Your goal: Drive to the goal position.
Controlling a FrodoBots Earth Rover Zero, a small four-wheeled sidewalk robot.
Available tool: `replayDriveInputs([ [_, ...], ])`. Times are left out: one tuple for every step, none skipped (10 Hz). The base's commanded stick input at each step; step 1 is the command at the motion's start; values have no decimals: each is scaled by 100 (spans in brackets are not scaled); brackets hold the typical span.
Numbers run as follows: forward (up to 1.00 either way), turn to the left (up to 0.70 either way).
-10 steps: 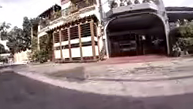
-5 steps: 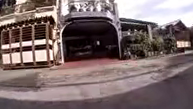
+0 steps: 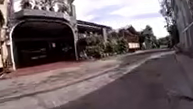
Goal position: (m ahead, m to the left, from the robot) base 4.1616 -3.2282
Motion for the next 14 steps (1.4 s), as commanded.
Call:
replayDriveInputs([
  [0, 0],
  [0, 0],
  [0, 0],
  [0, 0],
  [0, 0],
  [0, 0],
  [0, 0],
  [0, 0],
  [6, 0],
  [59, 0],
  [70, 0],
  [70, 0],
  [70, 0],
  [70, 0],
])
